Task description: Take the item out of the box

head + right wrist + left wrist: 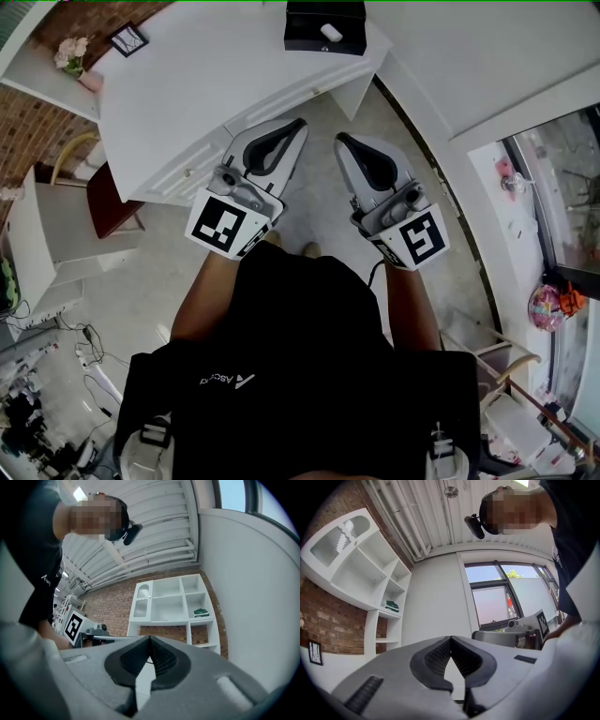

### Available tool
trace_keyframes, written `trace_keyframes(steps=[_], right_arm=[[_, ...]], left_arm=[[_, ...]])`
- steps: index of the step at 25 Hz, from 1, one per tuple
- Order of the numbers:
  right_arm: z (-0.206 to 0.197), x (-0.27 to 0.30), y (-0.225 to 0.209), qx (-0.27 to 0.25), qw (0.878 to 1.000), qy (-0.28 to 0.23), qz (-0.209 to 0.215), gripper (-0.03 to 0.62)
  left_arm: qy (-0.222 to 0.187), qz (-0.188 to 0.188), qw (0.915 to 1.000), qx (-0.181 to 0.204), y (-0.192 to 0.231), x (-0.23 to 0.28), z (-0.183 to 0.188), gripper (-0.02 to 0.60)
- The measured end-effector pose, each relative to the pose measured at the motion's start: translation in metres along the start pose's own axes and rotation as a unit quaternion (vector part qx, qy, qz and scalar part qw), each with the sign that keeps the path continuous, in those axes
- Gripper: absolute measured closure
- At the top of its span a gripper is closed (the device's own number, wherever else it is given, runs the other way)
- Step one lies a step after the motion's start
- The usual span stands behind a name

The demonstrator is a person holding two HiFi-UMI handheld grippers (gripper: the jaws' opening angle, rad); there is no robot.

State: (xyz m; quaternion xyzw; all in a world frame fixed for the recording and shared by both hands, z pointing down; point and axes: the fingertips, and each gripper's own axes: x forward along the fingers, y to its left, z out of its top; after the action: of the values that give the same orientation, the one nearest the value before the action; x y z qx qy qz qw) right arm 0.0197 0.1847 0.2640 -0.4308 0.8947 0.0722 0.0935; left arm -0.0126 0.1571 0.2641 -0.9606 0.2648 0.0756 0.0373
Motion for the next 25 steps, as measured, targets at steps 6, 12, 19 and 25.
trace_keyframes(steps=[6, 12, 19, 25], right_arm=[[-0.004, -0.004, -0.019, 0.006, 1.000, 0.001, 0.007, 0.592], [-0.008, 0.008, -0.038, -0.013, 1.000, -0.009, 0.012, 0.592], [-0.023, 0.040, -0.076, -0.019, 1.000, 0.006, 0.006, 0.592], [-0.044, 0.086, -0.130, -0.015, 0.999, 0.029, -0.005, 0.592]], left_arm=[[0.005, 0.012, 0.9999, 0.007, -0.001, 0.013, -0.005, 0.583], [-0.001, 0.019, 0.9996, 0.019, 0.022, 0.027, -0.002, 0.583], [-0.013, 0.013, 0.9997, 0.018, 0.069, 0.068, -0.012, 0.583], [-0.011, -0.002, 0.9998, 0.017, 0.125, 0.114, -0.026, 0.583]])
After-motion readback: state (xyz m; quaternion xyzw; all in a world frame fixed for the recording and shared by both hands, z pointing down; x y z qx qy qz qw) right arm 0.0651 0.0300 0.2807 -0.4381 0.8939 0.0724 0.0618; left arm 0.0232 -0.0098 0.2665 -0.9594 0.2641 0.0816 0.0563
